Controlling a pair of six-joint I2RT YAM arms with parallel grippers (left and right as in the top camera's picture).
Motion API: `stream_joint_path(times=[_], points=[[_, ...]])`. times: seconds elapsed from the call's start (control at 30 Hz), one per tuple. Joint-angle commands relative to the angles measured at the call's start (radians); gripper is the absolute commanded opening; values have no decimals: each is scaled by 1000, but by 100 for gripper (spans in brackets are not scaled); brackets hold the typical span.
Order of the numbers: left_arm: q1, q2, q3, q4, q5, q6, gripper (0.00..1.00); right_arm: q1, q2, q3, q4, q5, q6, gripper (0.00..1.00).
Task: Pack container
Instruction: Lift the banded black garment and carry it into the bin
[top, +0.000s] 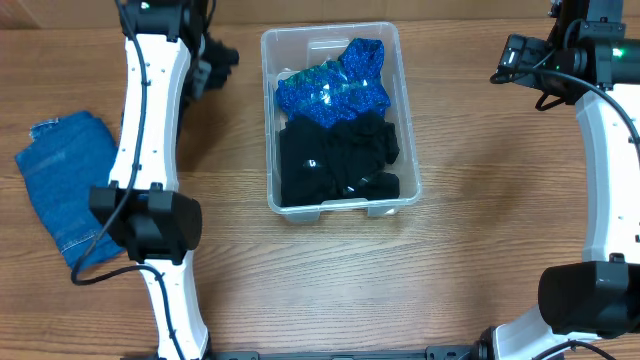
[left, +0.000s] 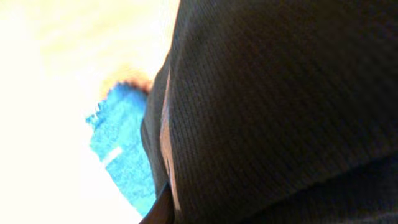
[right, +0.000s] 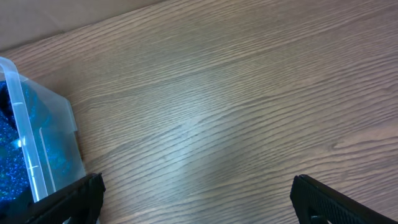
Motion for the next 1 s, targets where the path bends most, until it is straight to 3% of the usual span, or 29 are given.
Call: stream_joint_path(times=[0.0,0.07,0.17,0.5,0.7,0.97], points=[[-48,-75,174,-10,130,-99,4,-2,-6,2,4,3,4,100],[-68,-100,220,7,165,-163,4,-2,-6,2,4,3,4,100],[-125,-127,253,34,295,-145,4,-2,-6,2,4,3,4,100],[-394,-137,261,159,344,305,4,-2,-6,2,4,3,4,100],[-412,-137,244,98,346,298,4,-2,-6,2,4,3,4,100],[-414,-127,218,14,317,113,4,-2,-6,2,4,3,4,100]])
